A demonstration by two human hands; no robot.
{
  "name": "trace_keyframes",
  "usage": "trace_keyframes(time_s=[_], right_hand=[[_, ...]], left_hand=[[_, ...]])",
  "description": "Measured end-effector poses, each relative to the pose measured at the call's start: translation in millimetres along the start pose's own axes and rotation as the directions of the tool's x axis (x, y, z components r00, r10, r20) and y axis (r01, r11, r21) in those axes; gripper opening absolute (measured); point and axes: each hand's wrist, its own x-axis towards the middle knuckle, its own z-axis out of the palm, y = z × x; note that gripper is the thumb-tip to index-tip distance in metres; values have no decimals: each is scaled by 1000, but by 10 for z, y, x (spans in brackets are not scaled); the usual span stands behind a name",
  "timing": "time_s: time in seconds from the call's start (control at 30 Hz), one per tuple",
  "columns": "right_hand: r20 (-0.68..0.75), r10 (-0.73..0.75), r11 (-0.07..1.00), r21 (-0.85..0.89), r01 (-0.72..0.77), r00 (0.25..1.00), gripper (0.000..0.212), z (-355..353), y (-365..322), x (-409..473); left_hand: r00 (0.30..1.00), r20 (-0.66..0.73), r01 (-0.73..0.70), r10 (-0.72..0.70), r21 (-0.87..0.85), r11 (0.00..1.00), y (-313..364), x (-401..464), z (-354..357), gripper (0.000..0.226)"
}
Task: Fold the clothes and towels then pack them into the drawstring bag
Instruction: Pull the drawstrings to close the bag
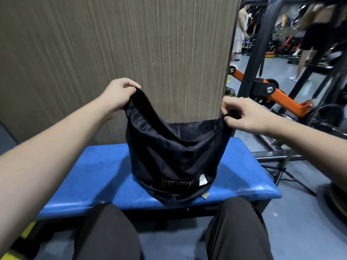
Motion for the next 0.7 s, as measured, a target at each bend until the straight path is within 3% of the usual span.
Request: trace_keyframes(time_s=[0.13, 0.3, 0.4, 0.53, 0.7], right_hand=[[10, -129, 938, -324, 125, 992, 13, -135, -5, -45], [220, -102, 865, -462, 196, 970, 18, 100, 215, -185], [248, -124, 860, -456, 229, 961, 19, 243, 303, -233], [169, -150, 905, -373, 204, 974, 40, 344, 293, -245], [107, -178, 938, -281, 202, 978, 48, 373, 269, -207]], left_hand=[[988, -152, -21, 26, 34, 999, 29, 81, -160, 32], [995, -27, 97, -94, 188, 977, -321, -29, -178, 31], [994, 6, 102, -108, 281, 954, -504, -116, -164, 27], [997, 58, 19, -50, 443, 896, -631, -160, -156, 21], [971, 201, -235, 127, 729, 643, -453, -318, 66, 31]])
